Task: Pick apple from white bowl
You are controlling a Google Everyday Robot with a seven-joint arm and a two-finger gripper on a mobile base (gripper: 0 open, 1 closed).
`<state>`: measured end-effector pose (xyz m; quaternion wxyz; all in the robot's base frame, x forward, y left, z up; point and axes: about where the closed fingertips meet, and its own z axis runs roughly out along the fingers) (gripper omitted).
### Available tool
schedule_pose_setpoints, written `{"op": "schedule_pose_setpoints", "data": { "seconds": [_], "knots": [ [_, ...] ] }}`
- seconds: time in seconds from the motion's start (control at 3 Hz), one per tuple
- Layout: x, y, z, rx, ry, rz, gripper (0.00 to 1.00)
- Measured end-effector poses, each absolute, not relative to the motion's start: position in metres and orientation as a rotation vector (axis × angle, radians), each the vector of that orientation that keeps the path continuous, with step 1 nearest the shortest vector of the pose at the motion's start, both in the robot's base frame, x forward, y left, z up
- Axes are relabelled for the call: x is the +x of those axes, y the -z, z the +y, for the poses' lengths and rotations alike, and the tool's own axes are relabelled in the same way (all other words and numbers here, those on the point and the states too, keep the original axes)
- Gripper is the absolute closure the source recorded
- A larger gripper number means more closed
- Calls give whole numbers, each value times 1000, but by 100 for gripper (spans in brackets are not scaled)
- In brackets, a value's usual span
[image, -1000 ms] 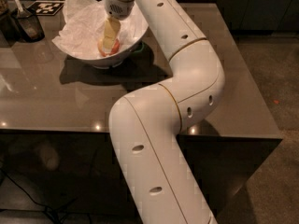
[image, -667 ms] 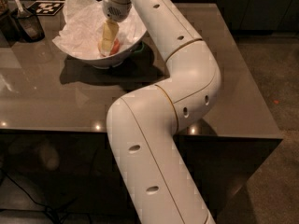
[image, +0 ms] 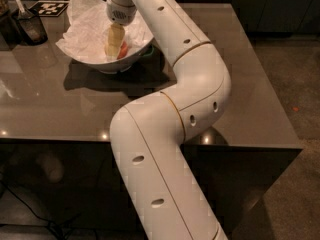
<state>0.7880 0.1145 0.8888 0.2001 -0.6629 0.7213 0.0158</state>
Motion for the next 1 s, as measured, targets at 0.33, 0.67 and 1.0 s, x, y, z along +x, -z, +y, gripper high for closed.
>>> {"op": "schedule_pose_setpoints", "data": {
  "seconds": [0.33,0.67,1.0],
  "knots": [
    [793,-884,119,-1862,-37,1997,0],
    [795,-880,119,-1884,-20,1986,0],
    [797,-880,118,-1907,1,1962,0]
  ]
}}
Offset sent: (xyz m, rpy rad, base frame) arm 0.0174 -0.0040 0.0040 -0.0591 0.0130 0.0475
